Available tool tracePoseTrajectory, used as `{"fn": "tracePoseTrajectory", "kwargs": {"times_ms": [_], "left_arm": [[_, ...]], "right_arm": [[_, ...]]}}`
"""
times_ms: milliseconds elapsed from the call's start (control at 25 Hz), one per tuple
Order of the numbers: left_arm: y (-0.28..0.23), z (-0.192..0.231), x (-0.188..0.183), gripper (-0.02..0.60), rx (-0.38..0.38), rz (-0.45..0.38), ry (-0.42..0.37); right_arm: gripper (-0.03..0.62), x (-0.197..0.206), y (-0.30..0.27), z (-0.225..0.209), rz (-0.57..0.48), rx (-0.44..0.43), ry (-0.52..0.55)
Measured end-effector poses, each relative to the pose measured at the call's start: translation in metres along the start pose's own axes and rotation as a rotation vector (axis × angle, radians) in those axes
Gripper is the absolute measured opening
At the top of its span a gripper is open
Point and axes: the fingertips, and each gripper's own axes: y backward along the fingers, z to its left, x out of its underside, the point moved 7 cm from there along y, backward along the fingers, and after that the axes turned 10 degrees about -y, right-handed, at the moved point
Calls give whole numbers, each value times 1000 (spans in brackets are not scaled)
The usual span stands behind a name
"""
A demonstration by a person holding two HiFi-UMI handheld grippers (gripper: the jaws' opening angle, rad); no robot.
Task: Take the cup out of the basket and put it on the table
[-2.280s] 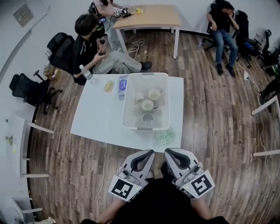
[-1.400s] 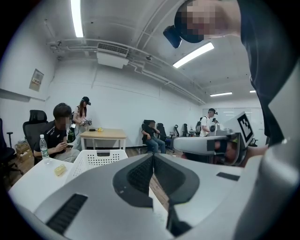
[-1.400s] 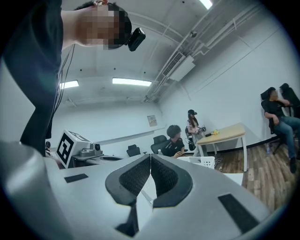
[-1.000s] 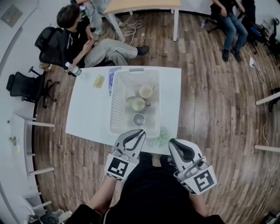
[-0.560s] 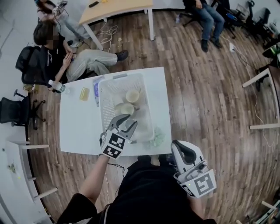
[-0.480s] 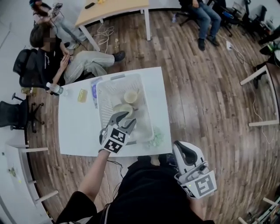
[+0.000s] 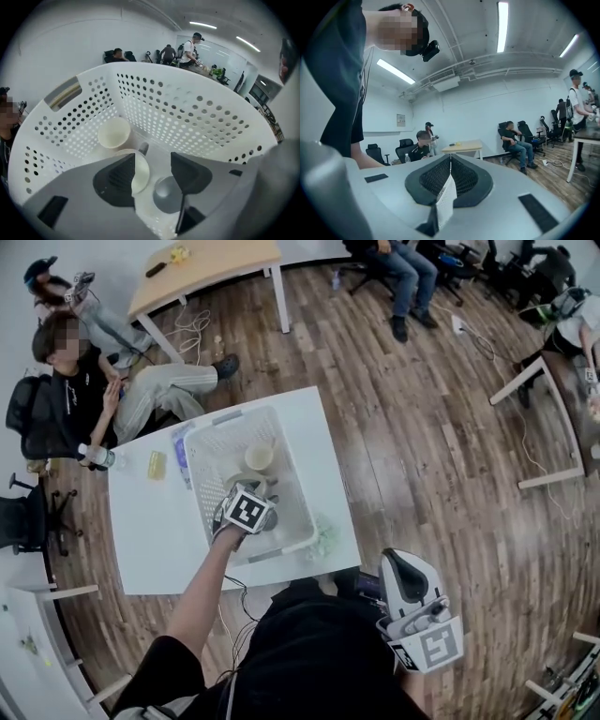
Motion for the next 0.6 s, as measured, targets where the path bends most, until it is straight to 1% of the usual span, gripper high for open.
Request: {"fn": "tracePoseTrajectory", "kwargs": {"times_ms": [40,160,240,280,320,400,440,520,600], "left_arm": [[-5,3,3,244,4,17,25],[-22,10,11,196,6,52,72],[-33,11,18,153,13,74,86],[-37,10,21,120,23,83,88],[-39,9,22,113,26,92,80],[-36,6,18,90,10,110,34],[-34,4,16,54,-4,117,3],[-33,3,13,49,-15,125,-35],[-33,5,14,42,-9,132,-36]], "right_arm": [[26,-1,1,0,-2,6,0],[26,-1,2,-1,-2,14,2],[26,-1,3,-1,-1,14,1],[26,-1,3,-1,0,15,0],[26,-1,4,-1,0,15,-1],[26,0,7,-2,0,16,-3],[26,0,7,-2,-1,16,-4],[26,1,7,-3,-1,12,-6],[26,1,6,-4,1,6,-8]]}}
